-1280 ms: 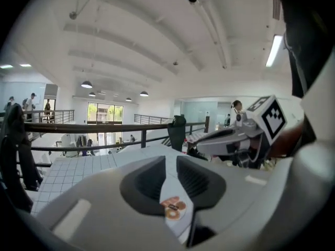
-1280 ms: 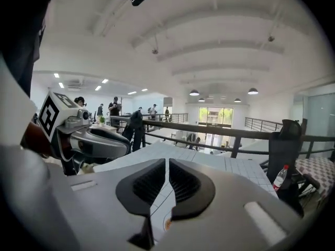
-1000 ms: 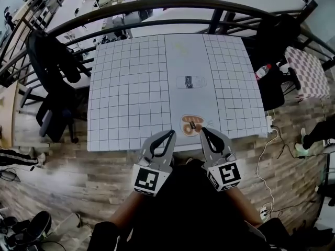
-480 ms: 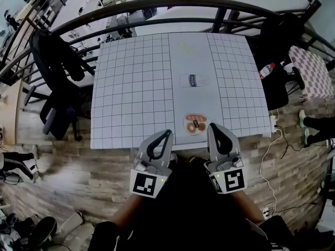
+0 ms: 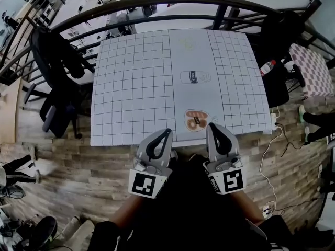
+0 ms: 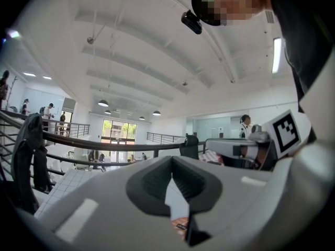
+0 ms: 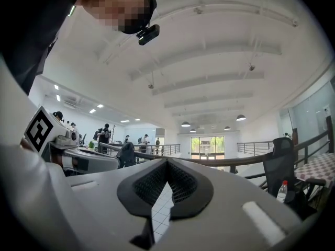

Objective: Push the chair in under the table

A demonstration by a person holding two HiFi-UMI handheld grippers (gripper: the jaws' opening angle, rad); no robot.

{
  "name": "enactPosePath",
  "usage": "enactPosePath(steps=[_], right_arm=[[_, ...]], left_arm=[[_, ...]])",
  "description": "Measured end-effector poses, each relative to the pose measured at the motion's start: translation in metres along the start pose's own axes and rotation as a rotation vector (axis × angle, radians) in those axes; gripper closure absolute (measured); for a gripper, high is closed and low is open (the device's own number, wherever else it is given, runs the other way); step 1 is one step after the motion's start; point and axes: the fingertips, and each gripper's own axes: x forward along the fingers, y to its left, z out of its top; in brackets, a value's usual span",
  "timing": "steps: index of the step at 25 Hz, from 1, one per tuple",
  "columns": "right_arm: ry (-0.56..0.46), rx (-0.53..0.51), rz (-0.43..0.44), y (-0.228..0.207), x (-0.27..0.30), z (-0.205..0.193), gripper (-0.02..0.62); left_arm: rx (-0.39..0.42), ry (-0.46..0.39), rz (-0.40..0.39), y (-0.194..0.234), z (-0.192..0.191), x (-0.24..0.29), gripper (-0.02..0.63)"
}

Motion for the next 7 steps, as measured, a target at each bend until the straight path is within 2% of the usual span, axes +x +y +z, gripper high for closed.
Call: enactPosePath(steps=[7], right_arm=[[-0.005, -0.004, 0.002, 0.0054, -0.0049, -0.0042, 0.598]], left_arm=[[0.011, 0.009, 0.007, -0.0007, -0.0071, -0.0069, 0.597]])
